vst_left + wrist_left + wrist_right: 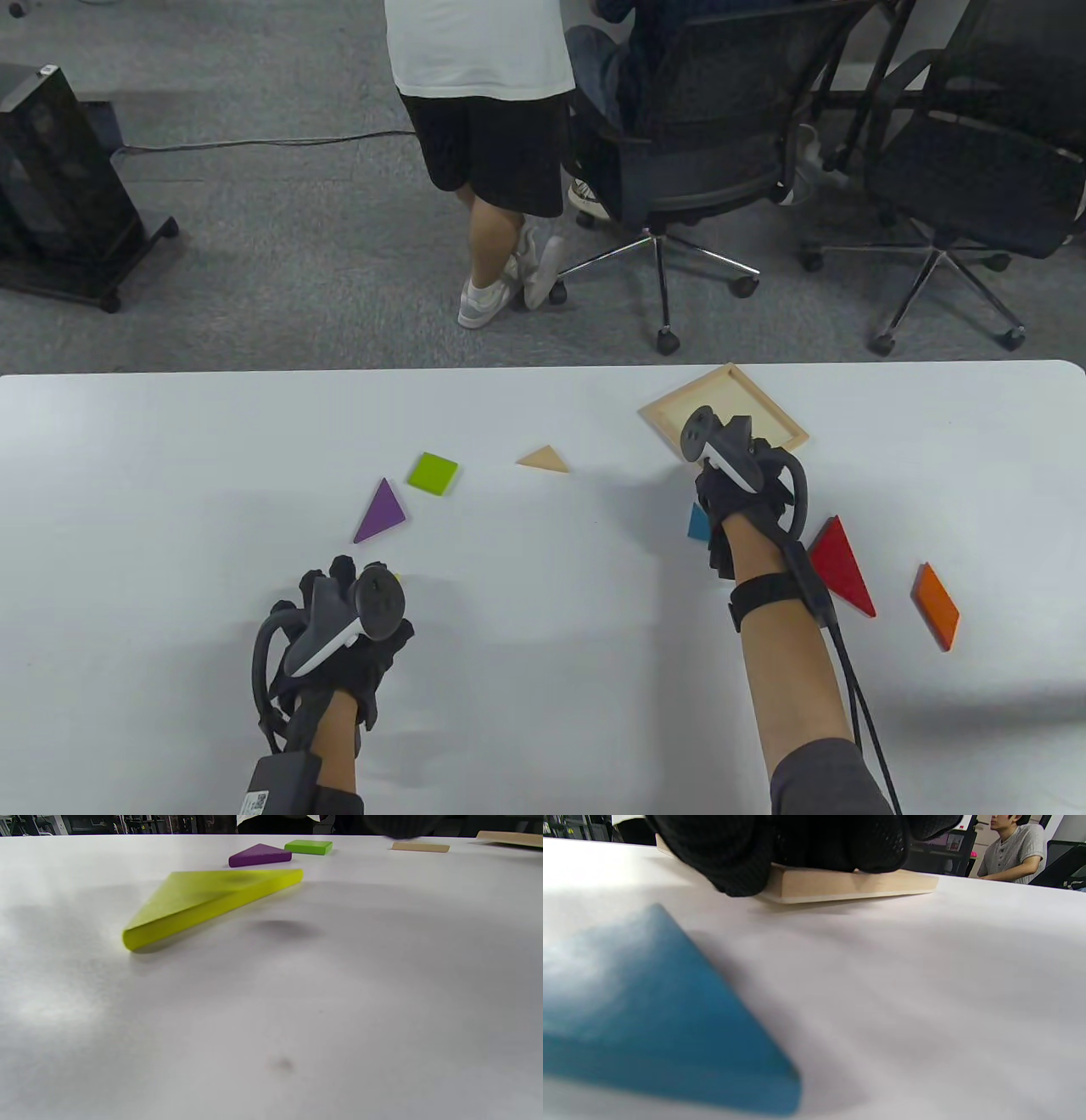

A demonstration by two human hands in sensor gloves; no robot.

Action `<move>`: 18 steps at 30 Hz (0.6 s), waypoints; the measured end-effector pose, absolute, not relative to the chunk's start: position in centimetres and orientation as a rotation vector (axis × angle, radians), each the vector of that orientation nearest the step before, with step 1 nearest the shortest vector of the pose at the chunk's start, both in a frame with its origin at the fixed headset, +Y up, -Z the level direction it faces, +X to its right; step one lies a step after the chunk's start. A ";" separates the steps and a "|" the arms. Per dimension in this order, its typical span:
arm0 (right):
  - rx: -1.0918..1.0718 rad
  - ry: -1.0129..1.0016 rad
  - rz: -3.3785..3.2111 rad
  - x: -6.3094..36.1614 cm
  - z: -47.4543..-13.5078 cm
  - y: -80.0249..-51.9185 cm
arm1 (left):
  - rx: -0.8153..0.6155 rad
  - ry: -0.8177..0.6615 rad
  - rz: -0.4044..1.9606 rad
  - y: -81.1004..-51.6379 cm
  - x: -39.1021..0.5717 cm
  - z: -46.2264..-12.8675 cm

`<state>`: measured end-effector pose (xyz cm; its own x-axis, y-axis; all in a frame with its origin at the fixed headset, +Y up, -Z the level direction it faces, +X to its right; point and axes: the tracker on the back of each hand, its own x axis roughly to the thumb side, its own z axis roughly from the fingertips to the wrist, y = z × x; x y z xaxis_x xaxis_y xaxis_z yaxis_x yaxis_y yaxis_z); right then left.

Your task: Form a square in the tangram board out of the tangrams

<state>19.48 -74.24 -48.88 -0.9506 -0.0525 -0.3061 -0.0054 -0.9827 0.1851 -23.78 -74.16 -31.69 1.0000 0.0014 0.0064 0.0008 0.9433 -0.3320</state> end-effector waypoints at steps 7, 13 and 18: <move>0.407 -0.231 -3.113 20.5 -47.7 -71.7 | -0.315 -0.002 0.008 -73.6 -24.2 -31.6; 0.211 -0.120 -3.199 20.0 -45.6 -69.4 | -0.309 -0.010 -0.004 -73.2 -24.0 -31.5; 0.001 0.061 -3.199 18.4 -42.6 -67.1 | -0.296 -0.021 0.003 -72.5 -23.8 -31.4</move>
